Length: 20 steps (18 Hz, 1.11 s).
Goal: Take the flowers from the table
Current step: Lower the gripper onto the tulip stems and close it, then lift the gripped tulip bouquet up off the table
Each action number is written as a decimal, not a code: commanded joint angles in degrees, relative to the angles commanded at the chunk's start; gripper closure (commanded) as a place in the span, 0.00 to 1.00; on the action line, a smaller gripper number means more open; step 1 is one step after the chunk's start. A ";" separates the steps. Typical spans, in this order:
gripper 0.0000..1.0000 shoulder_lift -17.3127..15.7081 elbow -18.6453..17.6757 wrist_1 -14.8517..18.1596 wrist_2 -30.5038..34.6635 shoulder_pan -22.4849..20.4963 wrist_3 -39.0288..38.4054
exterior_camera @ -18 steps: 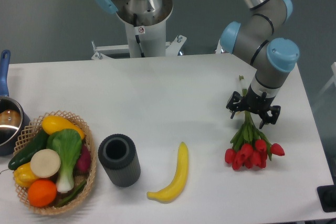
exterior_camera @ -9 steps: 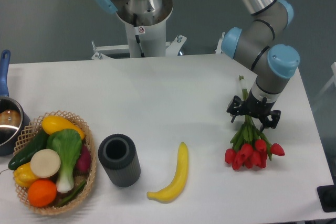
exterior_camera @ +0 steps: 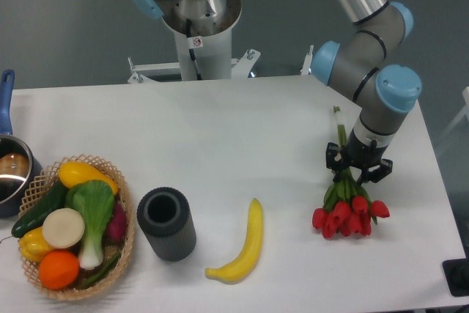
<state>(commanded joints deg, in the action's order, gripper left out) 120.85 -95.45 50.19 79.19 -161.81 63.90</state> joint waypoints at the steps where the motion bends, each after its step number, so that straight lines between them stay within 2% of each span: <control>1: 0.64 0.00 0.00 0.00 -0.09 0.00 -0.09; 10: 0.64 -1.14 2.11 0.79 -0.18 -0.18 0.00; 14: 0.64 -5.26 2.20 1.93 -0.96 -0.18 0.00; 20: 0.64 -13.52 2.20 2.64 -10.35 -0.17 -2.54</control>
<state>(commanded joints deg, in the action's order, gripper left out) 107.33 -93.25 52.82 68.84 -161.98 61.36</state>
